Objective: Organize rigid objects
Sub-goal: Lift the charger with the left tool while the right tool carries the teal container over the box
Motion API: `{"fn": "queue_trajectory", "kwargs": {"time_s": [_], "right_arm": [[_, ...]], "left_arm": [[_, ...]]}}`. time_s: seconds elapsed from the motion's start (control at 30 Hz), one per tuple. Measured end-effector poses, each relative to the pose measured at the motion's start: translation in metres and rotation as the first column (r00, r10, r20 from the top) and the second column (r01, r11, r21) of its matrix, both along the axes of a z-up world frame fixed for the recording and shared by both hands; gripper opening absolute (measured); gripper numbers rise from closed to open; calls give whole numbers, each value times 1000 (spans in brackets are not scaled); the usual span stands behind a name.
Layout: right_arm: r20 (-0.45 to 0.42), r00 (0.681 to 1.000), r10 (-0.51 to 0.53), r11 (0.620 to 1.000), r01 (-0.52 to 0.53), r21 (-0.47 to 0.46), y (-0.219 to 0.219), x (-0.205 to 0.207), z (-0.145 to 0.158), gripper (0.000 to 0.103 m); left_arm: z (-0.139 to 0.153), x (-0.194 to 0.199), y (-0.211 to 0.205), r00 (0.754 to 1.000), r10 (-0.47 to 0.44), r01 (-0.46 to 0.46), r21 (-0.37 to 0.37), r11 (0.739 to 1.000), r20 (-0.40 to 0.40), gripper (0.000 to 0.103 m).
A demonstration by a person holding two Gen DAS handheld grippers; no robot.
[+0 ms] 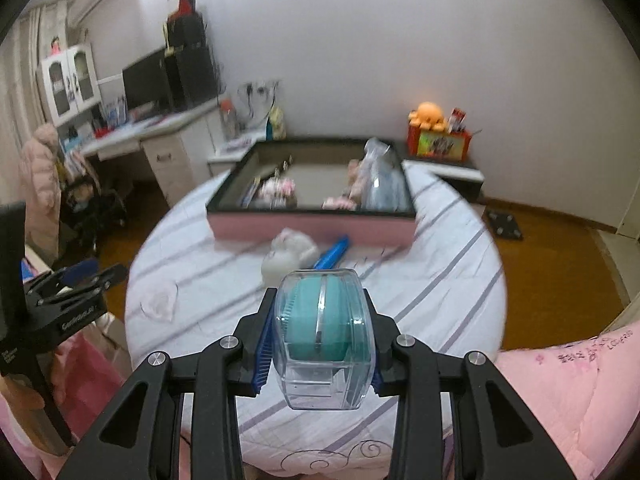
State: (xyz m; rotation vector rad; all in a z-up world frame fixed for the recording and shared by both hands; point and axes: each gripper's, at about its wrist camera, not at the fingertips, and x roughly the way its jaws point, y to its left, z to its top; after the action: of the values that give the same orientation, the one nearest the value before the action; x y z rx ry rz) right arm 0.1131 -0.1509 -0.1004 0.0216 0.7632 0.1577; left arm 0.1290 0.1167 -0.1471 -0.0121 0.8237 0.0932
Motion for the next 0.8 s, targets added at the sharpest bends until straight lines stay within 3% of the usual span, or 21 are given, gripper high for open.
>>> {"fn": "queue_trajectory", "kwargs": {"time_s": [0.13, 0.23, 0.47, 0.53, 0.6, 0.8], "right_arm": [[-32, 999, 19, 1000, -20, -20, 9, 10, -12, 38], [-32, 999, 23, 999, -24, -26, 14, 12, -12, 38], [15, 1000, 7, 1000, -6, -13, 1, 5, 9, 38], [40, 999, -13, 1000, 13, -3, -6, 5, 19, 38], [69, 997, -37, 999, 37, -2, -13, 1, 28, 38], [144, 986, -80, 997, 81, -4, -28, -19, 49, 38]], "left_arm": [[-21, 2, 6, 999, 9, -10, -30, 999, -43, 58], [-16, 6, 1, 1000, -14, 13, -43, 999, -28, 58], [19, 14, -35, 987, -154, 156, -34, 987, 47, 70], [34, 19, -42, 987, -145, 146, 0, 989, 72, 71], [48, 19, -48, 983, -138, 137, 16, 990, 120, 81], [75, 3, -61, 962, -148, 153, -4, 988, 231, 94]]}}
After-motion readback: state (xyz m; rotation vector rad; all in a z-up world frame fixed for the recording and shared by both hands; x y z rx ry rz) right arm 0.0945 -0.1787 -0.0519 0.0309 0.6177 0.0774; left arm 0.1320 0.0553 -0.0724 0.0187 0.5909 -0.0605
